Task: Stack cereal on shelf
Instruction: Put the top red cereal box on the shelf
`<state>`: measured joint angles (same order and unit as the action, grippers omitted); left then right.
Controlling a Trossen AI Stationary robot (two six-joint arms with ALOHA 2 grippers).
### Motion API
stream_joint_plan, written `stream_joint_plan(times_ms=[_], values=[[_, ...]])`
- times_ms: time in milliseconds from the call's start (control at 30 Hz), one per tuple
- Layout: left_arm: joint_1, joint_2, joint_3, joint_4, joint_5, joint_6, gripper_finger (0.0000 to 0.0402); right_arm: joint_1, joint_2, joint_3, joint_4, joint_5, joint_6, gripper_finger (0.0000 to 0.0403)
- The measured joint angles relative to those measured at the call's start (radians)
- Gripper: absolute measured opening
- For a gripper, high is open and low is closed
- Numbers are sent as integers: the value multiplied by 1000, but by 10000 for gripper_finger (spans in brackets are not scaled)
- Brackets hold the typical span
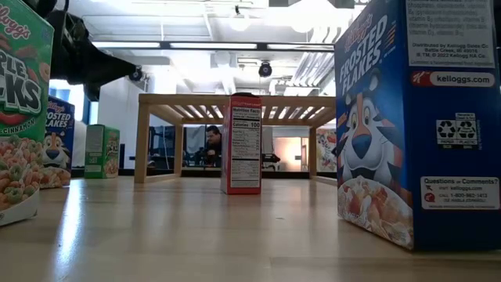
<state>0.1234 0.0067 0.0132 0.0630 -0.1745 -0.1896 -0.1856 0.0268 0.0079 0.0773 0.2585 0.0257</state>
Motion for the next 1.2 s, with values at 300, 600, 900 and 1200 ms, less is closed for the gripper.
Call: stream_joint_plan(times_ms=[300, 600, 900, 1200], values=[[0, 0, 0, 66, 0, -64, 0, 0, 0, 0, 0, 0, 0, 0], [0, 0, 0, 145, 0, -38, 0, 0, 0, 0, -14, 0, 0, 0], [-1, 135, 44, 176, 183, 9, 9, 0, 0, 0, -21, 0, 0, 0], [-36, 469, 236, 190, 180, 132, 1, 0, 0, 0, -21, 0, 0, 0]])
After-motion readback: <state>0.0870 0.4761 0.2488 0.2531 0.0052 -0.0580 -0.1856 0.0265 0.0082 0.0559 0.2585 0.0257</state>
